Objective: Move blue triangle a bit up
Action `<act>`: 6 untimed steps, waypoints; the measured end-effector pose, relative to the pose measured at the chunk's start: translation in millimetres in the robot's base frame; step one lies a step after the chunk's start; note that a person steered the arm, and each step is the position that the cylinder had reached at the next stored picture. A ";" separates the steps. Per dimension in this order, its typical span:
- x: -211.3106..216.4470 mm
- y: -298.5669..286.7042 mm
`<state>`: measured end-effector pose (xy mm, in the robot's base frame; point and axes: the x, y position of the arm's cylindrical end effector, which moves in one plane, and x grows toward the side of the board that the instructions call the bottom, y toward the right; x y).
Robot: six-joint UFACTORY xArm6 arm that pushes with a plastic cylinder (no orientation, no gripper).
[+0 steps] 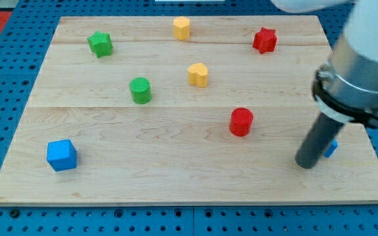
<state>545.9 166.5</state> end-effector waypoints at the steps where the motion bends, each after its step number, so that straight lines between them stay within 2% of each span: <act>1: -19.3 41.4; 2: -2.4 42.9; 4: 1.6 98.6; 6: -26.1 24.3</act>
